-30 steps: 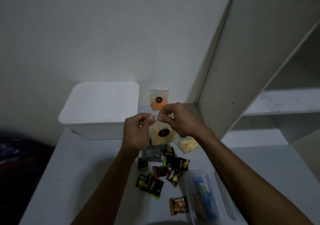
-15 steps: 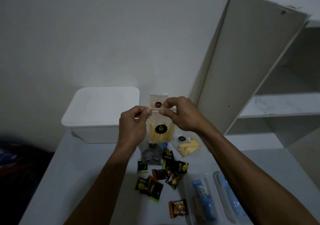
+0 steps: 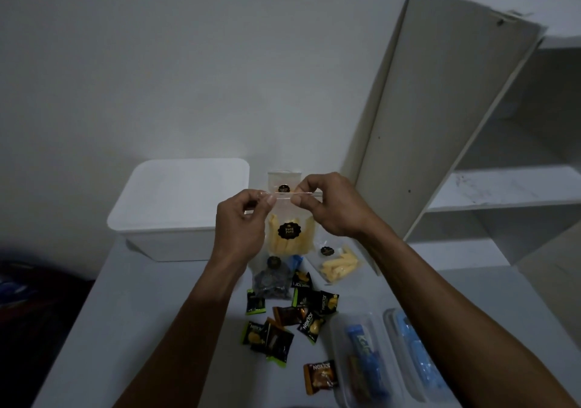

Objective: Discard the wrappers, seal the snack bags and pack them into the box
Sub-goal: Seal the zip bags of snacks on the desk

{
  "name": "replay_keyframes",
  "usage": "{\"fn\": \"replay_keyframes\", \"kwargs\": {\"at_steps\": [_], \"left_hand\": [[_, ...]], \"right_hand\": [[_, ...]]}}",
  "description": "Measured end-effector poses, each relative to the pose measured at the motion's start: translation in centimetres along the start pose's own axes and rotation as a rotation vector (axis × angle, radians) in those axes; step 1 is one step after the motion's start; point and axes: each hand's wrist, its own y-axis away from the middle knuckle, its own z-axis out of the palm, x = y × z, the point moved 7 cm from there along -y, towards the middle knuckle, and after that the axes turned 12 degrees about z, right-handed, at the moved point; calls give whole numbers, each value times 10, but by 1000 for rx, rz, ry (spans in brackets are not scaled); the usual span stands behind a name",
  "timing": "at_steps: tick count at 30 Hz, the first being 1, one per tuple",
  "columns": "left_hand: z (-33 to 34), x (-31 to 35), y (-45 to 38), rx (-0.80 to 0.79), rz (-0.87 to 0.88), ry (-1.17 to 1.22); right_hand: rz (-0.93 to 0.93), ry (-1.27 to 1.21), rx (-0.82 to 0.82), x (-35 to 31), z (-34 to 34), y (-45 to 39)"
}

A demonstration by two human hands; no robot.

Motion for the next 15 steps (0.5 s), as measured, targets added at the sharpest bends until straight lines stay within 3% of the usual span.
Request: {"fn": "replay_keyframes", "kwargs": {"at_steps": [5,9,15], "left_hand": [[9,8,2,-55,3,94],[6,1,-2,22,-47,100],[7,5,-5,2,-30,76]], "right_hand": [[-2,-67,-21,2,-3,2],[35,-141,-6,8,-7,2],[135,-330,3,19,-11,7]]}}
